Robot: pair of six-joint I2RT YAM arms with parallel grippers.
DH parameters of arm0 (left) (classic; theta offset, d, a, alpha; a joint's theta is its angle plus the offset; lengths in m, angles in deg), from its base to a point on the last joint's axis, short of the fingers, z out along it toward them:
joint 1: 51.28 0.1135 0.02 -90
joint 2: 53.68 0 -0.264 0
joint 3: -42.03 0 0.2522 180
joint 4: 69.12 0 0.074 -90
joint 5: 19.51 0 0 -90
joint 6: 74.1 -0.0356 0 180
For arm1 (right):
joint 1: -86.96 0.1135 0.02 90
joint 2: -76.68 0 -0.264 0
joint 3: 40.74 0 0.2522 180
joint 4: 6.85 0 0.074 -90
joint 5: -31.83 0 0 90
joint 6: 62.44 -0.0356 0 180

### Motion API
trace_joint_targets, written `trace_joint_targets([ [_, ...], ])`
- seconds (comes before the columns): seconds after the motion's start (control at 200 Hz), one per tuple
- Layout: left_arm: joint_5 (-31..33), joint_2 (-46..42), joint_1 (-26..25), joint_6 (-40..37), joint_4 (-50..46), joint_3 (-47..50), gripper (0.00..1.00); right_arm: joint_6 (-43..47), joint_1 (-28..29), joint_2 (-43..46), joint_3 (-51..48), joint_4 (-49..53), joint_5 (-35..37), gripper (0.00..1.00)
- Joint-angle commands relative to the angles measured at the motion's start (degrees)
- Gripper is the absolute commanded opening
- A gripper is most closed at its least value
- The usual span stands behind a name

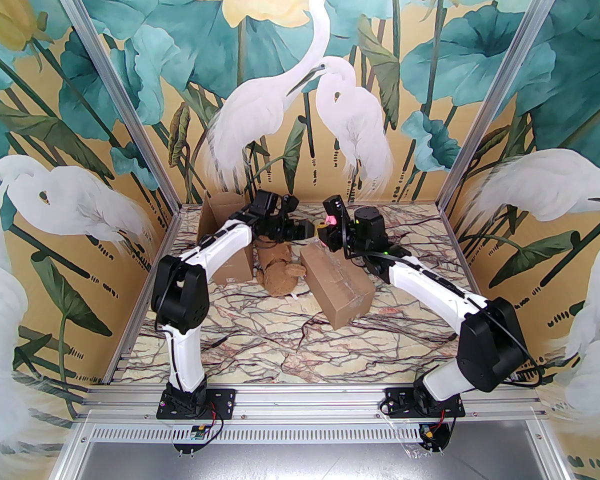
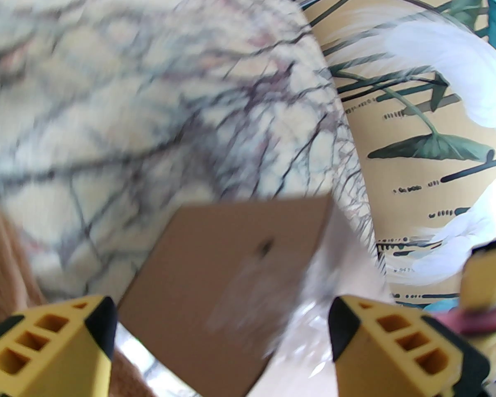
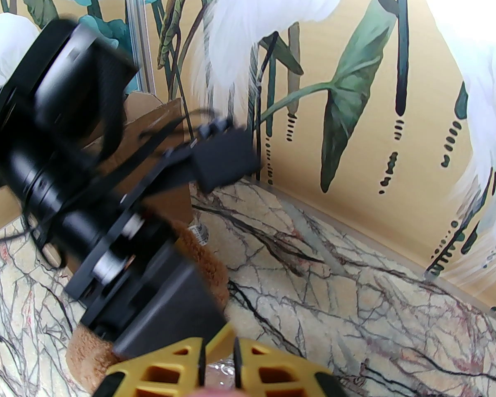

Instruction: Unpack the express box

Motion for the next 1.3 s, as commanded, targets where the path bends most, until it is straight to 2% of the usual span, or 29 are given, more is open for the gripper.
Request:
trace_joint_targets([
  [0.0,-5.7,4.6,0.4,-4.3,-5.0,-6.3,0.91,2.2,0.2,0.7,-2.7,1.6,-0.4,0.0],
  [0.2,-12.5,11.3,-0.1,-6.7,-8.8,-13.5,0.94,3.2,0.4,1.2,-5.2,-2.7,-0.1,0.0],
  [0.305,-13.9,13.0,-1.2,-9.0,-11.0,-15.8,0.95,3.5,0.7,1.1,-5.2,-2.6,0.7,0.0],
  [0.425,-11.7,16.0,-2.3,-11.9,-15.8,-18.8,0.95,3.5,0.8,1.4,-5.7,-3.2,1.2,0.0],
  [0.61,-9.5,17.9,-3.0,-13.9,-17.9,-18.9,0.94,3.5,0.8,1.9,-5.9,-2.3,1.6,0.0],
  [0.775,-4.4,18.3,-3.0,-14.2,-19.4,-18.5,0.91,2.8,0.9,3.8,-7.1,-1.1,3.3,0.0],
  [1.295,1.7,22.1,-1.6,-13.9,-22.3,-19.7,0.86,0.6,1.7,11.9,-14.8,2.0,7.0,0.0],
])
